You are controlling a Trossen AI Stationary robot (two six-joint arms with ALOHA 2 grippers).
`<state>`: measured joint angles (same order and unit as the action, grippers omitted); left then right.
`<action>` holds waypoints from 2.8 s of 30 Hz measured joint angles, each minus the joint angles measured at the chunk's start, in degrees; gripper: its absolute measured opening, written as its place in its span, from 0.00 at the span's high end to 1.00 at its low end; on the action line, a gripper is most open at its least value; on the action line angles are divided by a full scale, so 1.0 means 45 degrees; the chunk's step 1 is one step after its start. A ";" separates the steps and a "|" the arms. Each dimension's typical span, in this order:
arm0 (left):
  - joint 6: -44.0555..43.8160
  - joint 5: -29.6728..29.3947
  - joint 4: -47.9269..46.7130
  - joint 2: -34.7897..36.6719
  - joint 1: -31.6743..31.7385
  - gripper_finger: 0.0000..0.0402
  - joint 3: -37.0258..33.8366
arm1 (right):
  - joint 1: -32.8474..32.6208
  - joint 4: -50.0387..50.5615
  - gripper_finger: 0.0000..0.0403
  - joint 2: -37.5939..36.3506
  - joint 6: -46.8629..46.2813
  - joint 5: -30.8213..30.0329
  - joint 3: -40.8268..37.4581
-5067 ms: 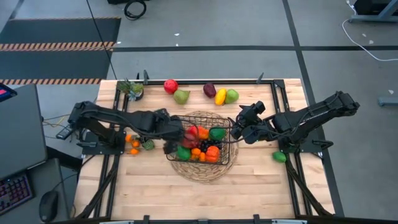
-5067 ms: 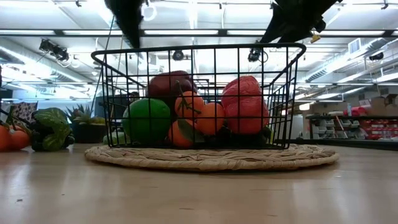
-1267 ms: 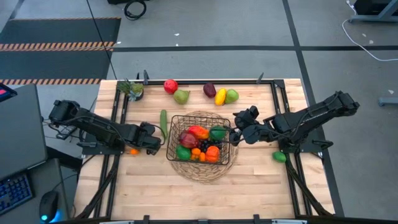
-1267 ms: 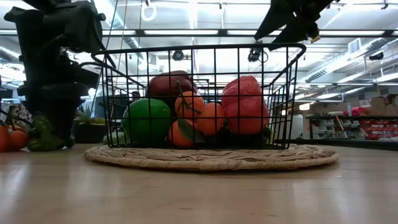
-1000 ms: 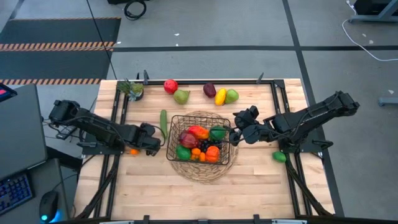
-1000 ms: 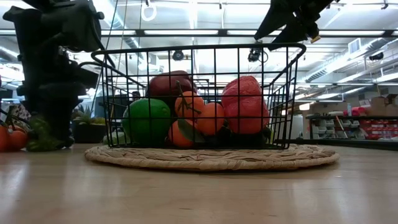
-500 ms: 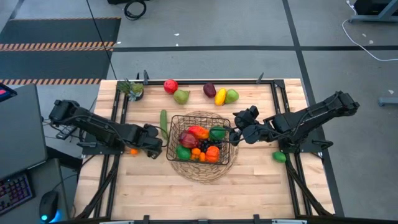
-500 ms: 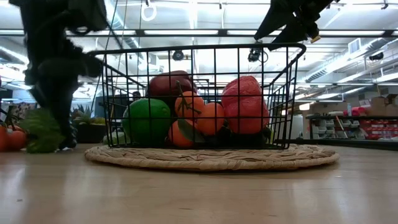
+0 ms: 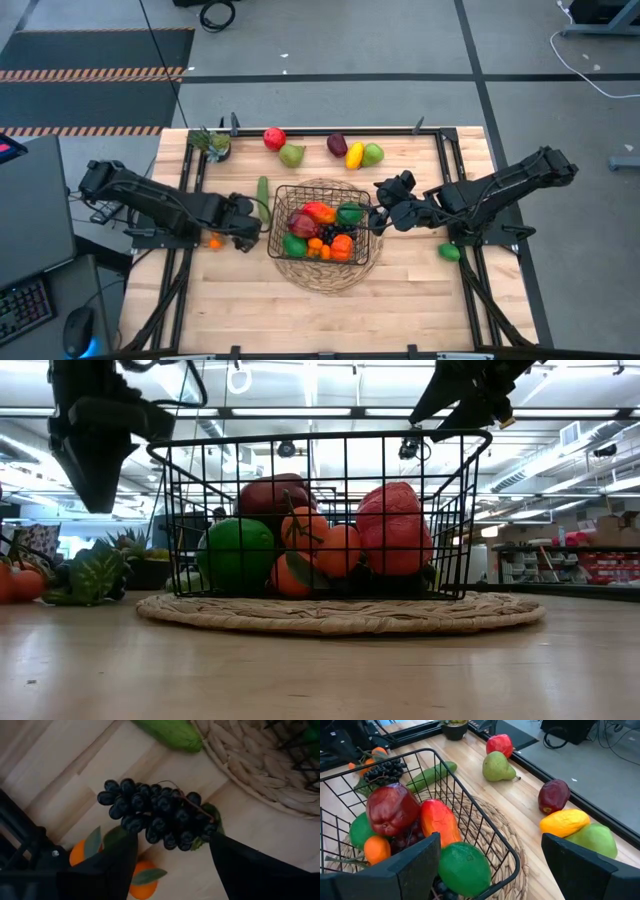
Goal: Build produce basket
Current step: Put the black grapes into the black wire basket
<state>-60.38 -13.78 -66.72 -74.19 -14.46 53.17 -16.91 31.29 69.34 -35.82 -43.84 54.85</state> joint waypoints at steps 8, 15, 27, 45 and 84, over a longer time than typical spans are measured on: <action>0.0230 0.0545 0.1946 -0.0010 -0.0194 0.37 -0.2064 | 0.0000 0.0000 0.13 0.0000 0.0003 0.0006 0.0000; 0.0243 0.0318 0.4686 0.0017 -0.0114 0.39 -0.3700 | 0.0000 -0.0012 0.13 0.0000 0.0001 0.0006 0.0000; 0.1170 0.0287 0.4726 -0.0010 0.0107 0.50 -0.3755 | 0.0000 -0.0044 0.13 0.0005 0.0028 0.0005 0.0000; 0.1937 -0.0018 0.2507 0.0005 0.0116 0.98 -0.1896 | 0.0000 -0.0044 0.13 0.0005 0.0103 -0.0004 0.0000; 0.5802 -0.3169 0.0168 -0.2002 -0.0535 0.99 0.7169 | 0.0000 -0.0029 0.13 0.0005 0.0574 -0.0621 -0.0005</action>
<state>-34.27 -28.04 -65.97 -83.20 -16.87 85.43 -16.91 31.16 69.36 -33.23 -46.63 54.83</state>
